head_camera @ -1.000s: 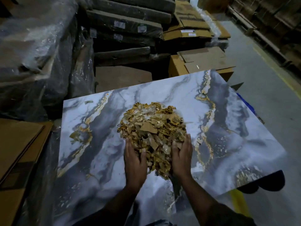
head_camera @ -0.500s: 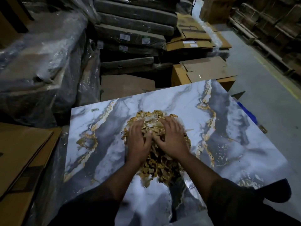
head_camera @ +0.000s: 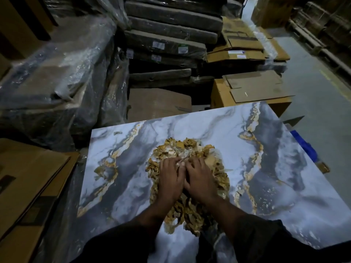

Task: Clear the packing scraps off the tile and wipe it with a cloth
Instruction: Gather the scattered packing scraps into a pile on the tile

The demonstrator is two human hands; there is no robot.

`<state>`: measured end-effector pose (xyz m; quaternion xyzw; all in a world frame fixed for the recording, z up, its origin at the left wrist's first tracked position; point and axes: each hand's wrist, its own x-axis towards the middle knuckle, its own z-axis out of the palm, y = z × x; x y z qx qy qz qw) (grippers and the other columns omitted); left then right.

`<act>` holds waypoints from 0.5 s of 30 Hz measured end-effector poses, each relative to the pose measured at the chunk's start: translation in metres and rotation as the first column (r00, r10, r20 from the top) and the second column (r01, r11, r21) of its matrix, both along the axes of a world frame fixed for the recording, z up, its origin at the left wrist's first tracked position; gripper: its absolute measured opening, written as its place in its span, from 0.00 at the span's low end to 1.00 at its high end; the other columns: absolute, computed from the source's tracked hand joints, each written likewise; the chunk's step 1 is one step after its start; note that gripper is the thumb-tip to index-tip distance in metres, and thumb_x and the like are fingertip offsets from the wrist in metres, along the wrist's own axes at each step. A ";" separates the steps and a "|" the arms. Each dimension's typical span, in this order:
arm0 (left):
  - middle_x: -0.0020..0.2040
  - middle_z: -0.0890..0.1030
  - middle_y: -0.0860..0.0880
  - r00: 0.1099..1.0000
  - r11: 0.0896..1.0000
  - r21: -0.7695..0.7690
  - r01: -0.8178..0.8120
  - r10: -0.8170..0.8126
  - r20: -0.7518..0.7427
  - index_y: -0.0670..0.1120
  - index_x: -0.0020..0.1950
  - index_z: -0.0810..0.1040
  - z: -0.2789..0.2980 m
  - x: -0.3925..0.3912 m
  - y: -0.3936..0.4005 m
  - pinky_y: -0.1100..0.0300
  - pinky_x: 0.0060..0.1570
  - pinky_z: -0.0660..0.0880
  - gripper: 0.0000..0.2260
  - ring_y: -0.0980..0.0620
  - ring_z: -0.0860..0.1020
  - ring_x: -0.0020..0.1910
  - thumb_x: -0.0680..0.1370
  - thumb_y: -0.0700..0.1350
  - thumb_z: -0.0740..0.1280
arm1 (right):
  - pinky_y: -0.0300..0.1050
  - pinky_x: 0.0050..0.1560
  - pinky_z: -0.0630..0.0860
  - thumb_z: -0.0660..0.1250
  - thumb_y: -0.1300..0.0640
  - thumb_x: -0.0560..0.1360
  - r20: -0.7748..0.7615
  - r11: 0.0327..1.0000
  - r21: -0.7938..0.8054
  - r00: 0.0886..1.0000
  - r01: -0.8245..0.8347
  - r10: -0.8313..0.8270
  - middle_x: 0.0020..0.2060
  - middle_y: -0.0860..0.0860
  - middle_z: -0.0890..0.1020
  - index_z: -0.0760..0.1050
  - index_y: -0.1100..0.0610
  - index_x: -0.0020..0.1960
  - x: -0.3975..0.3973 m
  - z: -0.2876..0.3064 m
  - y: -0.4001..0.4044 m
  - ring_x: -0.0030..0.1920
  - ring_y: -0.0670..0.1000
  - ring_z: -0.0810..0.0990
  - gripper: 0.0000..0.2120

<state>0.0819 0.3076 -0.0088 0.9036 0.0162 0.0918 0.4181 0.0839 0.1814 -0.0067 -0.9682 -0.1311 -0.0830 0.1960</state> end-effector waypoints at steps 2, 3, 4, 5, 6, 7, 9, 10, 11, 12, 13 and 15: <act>0.55 0.75 0.53 0.997 0.997 -0.041 -0.071 0.071 0.003 0.49 0.59 0.77 0.005 0.003 -0.006 0.53 0.59 0.70 0.19 0.52 0.70 0.58 0.82 0.58 0.52 | 0.49 0.46 0.75 0.62 0.48 0.78 0.022 0.999 0.045 0.999 -0.025 0.024 0.54 0.51 0.74 0.76 0.54 0.61 0.004 0.002 0.000 0.54 0.54 0.73 0.16; 0.53 0.75 0.52 0.995 0.992 -0.070 -0.102 0.103 0.004 0.49 0.58 0.77 0.008 0.004 -0.009 0.53 0.58 0.70 0.19 0.52 0.71 0.57 0.82 0.58 0.52 | 0.49 0.43 0.75 0.62 0.48 0.78 0.034 0.997 0.072 0.999 -0.031 0.029 0.52 0.51 0.74 0.76 0.54 0.59 0.007 0.004 0.001 0.52 0.54 0.74 0.14; 0.52 0.75 0.52 0.991 0.985 -0.109 -0.133 0.134 0.002 0.48 0.57 0.78 0.010 0.006 -0.012 0.53 0.57 0.70 0.20 0.52 0.71 0.56 0.82 0.59 0.52 | 0.49 0.40 0.75 0.62 0.48 0.78 0.045 0.994 0.100 0.999 -0.032 0.027 0.49 0.50 0.74 0.77 0.54 0.57 0.010 0.007 0.001 0.50 0.53 0.74 0.13; 0.52 0.75 0.51 0.986 0.974 -0.156 -0.164 0.165 -0.005 0.47 0.55 0.78 0.013 0.009 -0.015 0.53 0.57 0.70 0.22 0.51 0.71 0.55 0.81 0.59 0.51 | 0.47 0.38 0.73 0.62 0.48 0.78 0.054 0.991 0.128 0.998 -0.025 0.018 0.47 0.50 0.74 0.77 0.54 0.54 0.013 0.010 0.002 0.48 0.53 0.74 0.12; 0.51 0.76 0.50 0.980 0.959 -0.205 -0.197 0.198 -0.017 0.46 0.54 0.78 0.015 0.011 -0.018 0.52 0.56 0.71 0.22 0.51 0.72 0.54 0.81 0.59 0.51 | 0.46 0.36 0.71 0.62 0.48 0.78 0.062 0.987 0.158 0.998 -0.012 0.002 0.46 0.49 0.74 0.77 0.53 0.52 0.015 0.013 0.003 0.47 0.52 0.75 0.11; 0.51 0.76 0.49 0.973 0.939 -0.257 -0.229 0.228 -0.034 0.45 0.53 0.79 0.018 0.013 -0.021 0.51 0.55 0.72 0.22 0.50 0.73 0.53 0.81 0.58 0.52 | 0.44 0.35 0.69 0.63 0.48 0.78 0.069 0.982 0.191 0.997 0.006 -0.020 0.44 0.49 0.74 0.77 0.53 0.50 0.017 0.017 0.005 0.45 0.52 0.75 0.09; 0.50 0.76 0.48 0.960 0.892 -0.355 -0.278 0.271 -0.071 0.45 0.51 0.79 0.024 0.017 -0.027 0.48 0.56 0.74 0.17 0.48 0.75 0.52 0.83 0.53 0.54 | 0.41 0.37 0.67 0.66 0.51 0.79 0.071 0.962 0.268 0.995 0.052 -0.074 0.43 0.48 0.75 0.77 0.53 0.48 0.021 0.024 0.008 0.44 0.50 0.75 0.06; 0.50 0.77 0.48 0.954 0.869 -0.397 -0.296 0.287 -0.083 0.46 0.50 0.79 0.028 0.018 -0.030 0.47 0.56 0.74 0.14 0.47 0.76 0.51 0.85 0.49 0.56 | 0.39 0.38 0.66 0.67 0.52 0.79 0.072 0.950 0.305 0.993 0.071 -0.098 0.43 0.48 0.75 0.78 0.53 0.48 0.022 0.028 0.011 0.44 0.49 0.75 0.05; 0.49 0.79 0.48 0.949 0.843 -0.437 -0.312 0.300 -0.100 0.50 0.47 0.79 0.033 0.019 -0.032 0.47 0.56 0.75 0.13 0.48 0.77 0.51 0.85 0.46 0.57 | 0.39 0.39 0.67 0.66 0.52 0.79 0.072 0.935 0.342 0.990 0.091 -0.123 0.43 0.47 0.76 0.79 0.53 0.48 0.024 0.033 0.013 0.44 0.48 0.75 0.05; 0.49 0.80 0.49 0.944 0.814 -0.479 -0.327 0.308 -0.121 0.53 0.45 0.78 0.040 0.020 -0.034 0.49 0.56 0.76 0.13 0.48 0.78 0.51 0.85 0.45 0.58 | 0.39 0.40 0.68 0.65 0.51 0.79 0.063 0.916 0.384 0.986 0.117 -0.153 0.43 0.47 0.77 0.79 0.53 0.47 0.025 0.039 0.016 0.45 0.48 0.75 0.07; 0.49 0.81 0.48 0.940 0.781 -0.526 -0.336 0.309 -0.141 0.55 0.44 0.77 0.047 0.020 -0.036 0.51 0.55 0.76 0.13 0.48 0.79 0.51 0.85 0.45 0.59 | 0.41 0.40 0.70 0.63 0.50 0.79 0.042 0.888 0.435 0.982 0.148 -0.184 0.43 0.47 0.77 0.79 0.54 0.46 0.026 0.046 0.019 0.44 0.48 0.76 0.10; 0.49 0.82 0.49 0.941 0.703 -0.626 -0.336 0.280 -0.190 0.54 0.47 0.79 0.057 0.020 -0.038 0.58 0.51 0.76 0.11 0.49 0.80 0.50 0.85 0.48 0.59 | 0.45 0.40 0.73 0.61 0.49 0.79 -0.029 0.814 0.539 0.971 0.217 -0.239 0.41 0.48 0.78 0.78 0.55 0.44 0.025 0.057 0.025 0.43 0.49 0.77 0.12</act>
